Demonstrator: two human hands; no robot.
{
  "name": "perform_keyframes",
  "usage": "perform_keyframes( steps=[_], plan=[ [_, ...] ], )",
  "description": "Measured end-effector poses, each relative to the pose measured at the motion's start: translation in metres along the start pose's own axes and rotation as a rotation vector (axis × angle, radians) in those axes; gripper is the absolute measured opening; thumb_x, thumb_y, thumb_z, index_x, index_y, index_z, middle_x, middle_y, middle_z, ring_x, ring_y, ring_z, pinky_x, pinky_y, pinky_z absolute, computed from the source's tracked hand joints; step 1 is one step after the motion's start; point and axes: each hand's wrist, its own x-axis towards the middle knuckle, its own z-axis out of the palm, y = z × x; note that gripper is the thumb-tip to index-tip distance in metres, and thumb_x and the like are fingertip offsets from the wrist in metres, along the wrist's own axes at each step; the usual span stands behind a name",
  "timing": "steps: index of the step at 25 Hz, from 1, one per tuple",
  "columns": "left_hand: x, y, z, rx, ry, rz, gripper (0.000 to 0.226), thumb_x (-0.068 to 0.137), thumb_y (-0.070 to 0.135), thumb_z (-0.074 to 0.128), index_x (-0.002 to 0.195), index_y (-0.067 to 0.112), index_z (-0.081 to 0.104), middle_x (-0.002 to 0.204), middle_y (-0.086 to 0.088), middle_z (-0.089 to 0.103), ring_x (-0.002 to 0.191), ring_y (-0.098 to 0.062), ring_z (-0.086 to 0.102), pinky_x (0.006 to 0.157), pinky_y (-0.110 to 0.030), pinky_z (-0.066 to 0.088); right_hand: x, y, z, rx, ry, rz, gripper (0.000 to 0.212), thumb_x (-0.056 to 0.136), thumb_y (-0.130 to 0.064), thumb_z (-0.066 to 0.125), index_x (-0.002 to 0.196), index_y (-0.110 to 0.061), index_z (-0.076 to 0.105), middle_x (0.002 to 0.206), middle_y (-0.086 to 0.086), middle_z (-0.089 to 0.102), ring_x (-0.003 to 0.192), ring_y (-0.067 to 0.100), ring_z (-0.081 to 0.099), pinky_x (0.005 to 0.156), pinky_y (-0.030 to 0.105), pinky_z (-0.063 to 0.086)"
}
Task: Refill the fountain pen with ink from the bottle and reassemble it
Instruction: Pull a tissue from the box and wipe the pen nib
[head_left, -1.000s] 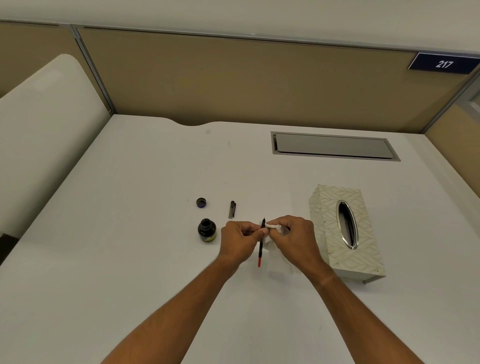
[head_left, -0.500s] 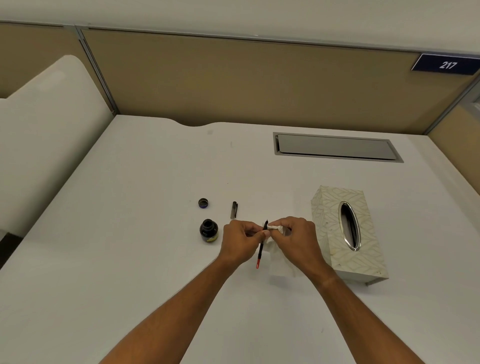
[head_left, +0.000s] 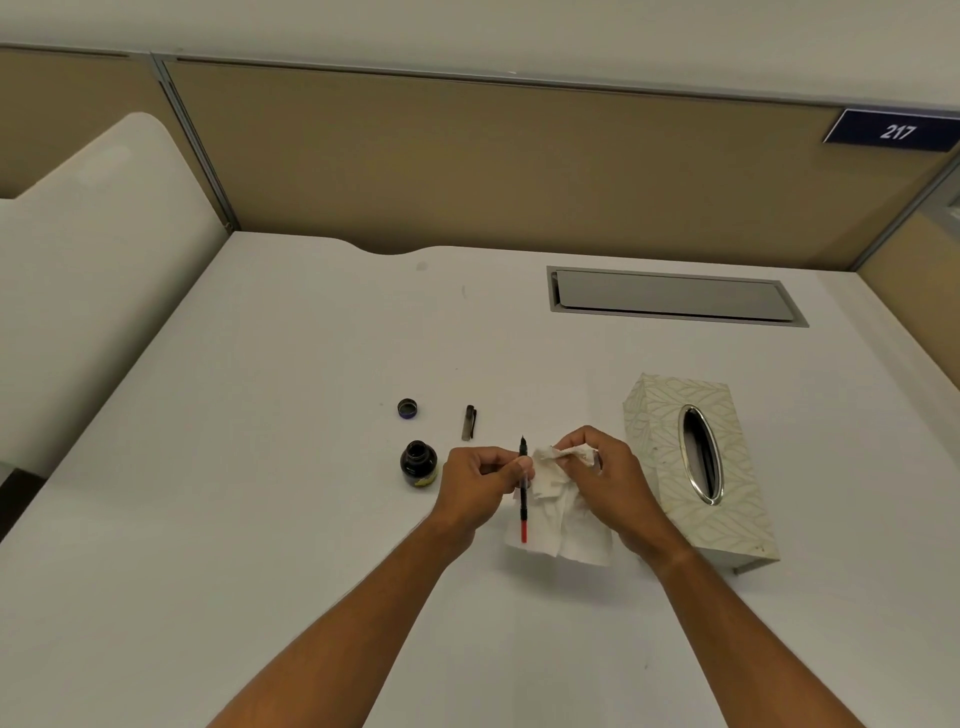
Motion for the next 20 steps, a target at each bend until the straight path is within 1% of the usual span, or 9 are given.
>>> perform_keyframes(
  steps=[3, 5, 7, 9, 10, 13, 15, 18, 20],
  plan=[
    [0.000, -0.001, 0.000, -0.010, -0.008, 0.003, 0.009, 0.083, 0.011, 0.071, 0.079, 0.005, 0.076, 0.073, -0.006, 0.074, 0.069, -0.010, 0.068, 0.069, -0.021, 0.055, 0.001, 0.005, 0.000, 0.003, 0.008, 0.026, 0.025, 0.086, 0.002, 0.060, 0.082, -0.016, 0.077, 0.088, -0.003, 0.075, 0.086, 0.011, 0.069, 0.075, 0.027, 0.053],
    [0.000, -0.001, -0.002, -0.004, -0.006, 0.010, 0.009, 0.083, 0.012, 0.071, 0.079, 0.006, 0.076, 0.074, -0.007, 0.074, 0.070, -0.011, 0.069, 0.070, -0.021, 0.055, 0.001, 0.003, 0.000, -0.002, 0.002, 0.049, 0.018, 0.086, -0.003, 0.064, 0.086, -0.014, 0.078, 0.094, -0.001, 0.075, 0.092, 0.014, 0.068, 0.081, 0.030, 0.054],
    [0.000, -0.001, -0.002, 0.011, -0.009, 0.018, 0.009, 0.083, 0.012, 0.071, 0.078, 0.007, 0.076, 0.074, -0.009, 0.075, 0.070, -0.013, 0.069, 0.070, -0.021, 0.055, 0.001, 0.000, -0.001, -0.088, 0.031, 0.004, 0.010, 0.085, -0.009, 0.068, 0.088, -0.016, 0.076, 0.095, -0.005, 0.073, 0.090, 0.010, 0.066, 0.078, 0.021, 0.052],
    [-0.001, -0.001, -0.001, 0.031, -0.007, 0.025, 0.007, 0.082, 0.013, 0.073, 0.079, 0.007, 0.076, 0.073, -0.008, 0.074, 0.069, -0.012, 0.069, 0.067, -0.019, 0.053, -0.001, -0.003, 0.000, -0.187, 0.068, -0.077, 0.019, 0.082, -0.008, 0.069, 0.095, -0.021, 0.068, 0.091, -0.010, 0.071, 0.085, 0.004, 0.066, 0.068, 0.010, 0.049],
    [-0.002, 0.000, 0.000, 0.046, -0.001, 0.030, 0.007, 0.081, 0.013, 0.074, 0.080, 0.007, 0.077, 0.072, -0.007, 0.074, 0.068, -0.011, 0.069, 0.067, -0.018, 0.053, -0.002, -0.005, 0.001, -0.203, 0.091, -0.099, 0.022, 0.081, -0.009, 0.071, 0.097, -0.022, 0.065, 0.090, -0.012, 0.071, 0.083, 0.002, 0.067, 0.064, 0.008, 0.049],
    [-0.003, 0.002, 0.003, 0.093, 0.040, 0.061, 0.007, 0.077, 0.016, 0.078, 0.080, 0.010, 0.078, 0.072, -0.004, 0.075, 0.069, -0.014, 0.071, 0.070, -0.022, 0.056, -0.003, -0.007, 0.007, -0.230, 0.160, -0.170, 0.014, 0.078, -0.012, 0.076, 0.091, -0.019, 0.074, 0.082, -0.010, 0.072, 0.077, 0.004, 0.067, 0.063, 0.007, 0.047],
    [-0.004, 0.003, 0.004, 0.130, 0.070, 0.095, 0.007, 0.075, 0.018, 0.079, 0.080, 0.013, 0.078, 0.072, -0.003, 0.075, 0.070, -0.014, 0.072, 0.071, -0.023, 0.058, -0.005, -0.008, 0.013, -0.228, 0.176, -0.215, 0.013, 0.077, -0.013, 0.078, 0.090, -0.016, 0.078, 0.082, -0.006, 0.071, 0.079, 0.006, 0.067, 0.065, 0.007, 0.047],
    [-0.005, 0.004, 0.004, 0.167, 0.105, 0.129, 0.007, 0.073, 0.021, 0.081, 0.078, 0.017, 0.078, 0.071, 0.001, 0.075, 0.069, -0.010, 0.072, 0.071, -0.026, 0.059, -0.007, -0.009, 0.017, -0.249, 0.179, -0.233, 0.019, 0.077, -0.016, 0.079, 0.096, -0.013, 0.078, 0.088, -0.001, 0.071, 0.081, 0.009, 0.066, 0.069, 0.014, 0.050],
    [-0.005, 0.003, 0.004, 0.204, 0.122, 0.148, 0.008, 0.073, 0.023, 0.082, 0.077, 0.018, 0.077, 0.070, 0.002, 0.075, 0.067, -0.008, 0.071, 0.071, -0.028, 0.060, -0.009, -0.010, 0.017, -0.242, 0.187, -0.227, 0.016, 0.077, -0.014, 0.078, 0.093, -0.012, 0.077, 0.084, -0.003, 0.073, 0.077, 0.005, 0.066, 0.068, 0.013, 0.051]
  ],
)
